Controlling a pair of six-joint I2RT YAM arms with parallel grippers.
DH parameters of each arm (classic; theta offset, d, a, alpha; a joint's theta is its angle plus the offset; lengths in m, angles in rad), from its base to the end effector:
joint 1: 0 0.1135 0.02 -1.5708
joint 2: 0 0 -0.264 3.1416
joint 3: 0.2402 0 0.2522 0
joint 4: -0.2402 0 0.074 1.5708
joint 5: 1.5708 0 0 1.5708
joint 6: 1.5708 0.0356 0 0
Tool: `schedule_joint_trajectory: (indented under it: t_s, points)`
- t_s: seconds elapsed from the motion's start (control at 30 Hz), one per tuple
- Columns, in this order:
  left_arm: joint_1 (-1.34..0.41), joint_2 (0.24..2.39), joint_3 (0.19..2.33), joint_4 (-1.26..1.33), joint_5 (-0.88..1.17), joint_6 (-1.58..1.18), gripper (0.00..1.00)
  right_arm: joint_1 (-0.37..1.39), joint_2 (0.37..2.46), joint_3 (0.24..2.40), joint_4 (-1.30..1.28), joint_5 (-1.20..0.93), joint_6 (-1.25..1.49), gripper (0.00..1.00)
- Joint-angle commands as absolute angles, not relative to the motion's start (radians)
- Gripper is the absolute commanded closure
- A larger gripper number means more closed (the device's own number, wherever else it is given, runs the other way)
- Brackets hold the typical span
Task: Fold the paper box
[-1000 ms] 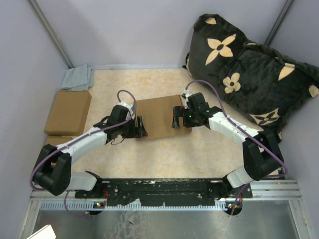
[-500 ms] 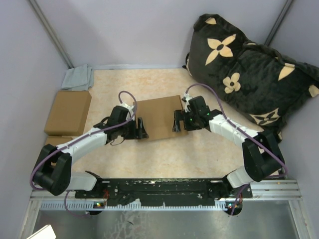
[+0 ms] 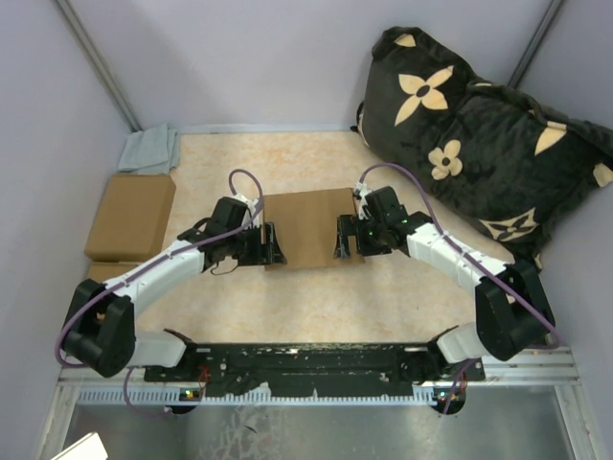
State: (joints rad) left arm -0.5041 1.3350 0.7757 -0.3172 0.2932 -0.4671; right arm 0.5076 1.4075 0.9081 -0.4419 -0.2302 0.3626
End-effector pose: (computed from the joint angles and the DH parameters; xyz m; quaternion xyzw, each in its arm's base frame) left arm 0.2288 -0.1380 0.2080 0.0669 0.9292 -0.2786 0.2335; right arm 0.2450 0.1455 0.2215 -0.1039 0.9395 0.2287 0.2328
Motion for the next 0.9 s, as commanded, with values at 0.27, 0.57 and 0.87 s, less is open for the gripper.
schedule_joint_trajectory:
  t_s: [0.27,0.57,0.87]
  points:
    - [-0.511,1.343,0.805,-0.336,0.315,-0.471,0.26,0.517,1.398,0.937,-0.429,-0.236,0.373,0.07]
    - [-0.511,1.371,0.791,-0.326,0.29,-0.467,0.26,0.517,1.43,0.925,-0.415,-0.202,0.376,0.08]
    - [-0.511,1.369,0.79,-0.334,0.285,-0.466,0.27,0.517,1.416,0.916,-0.458,-0.183,0.364,0.11]
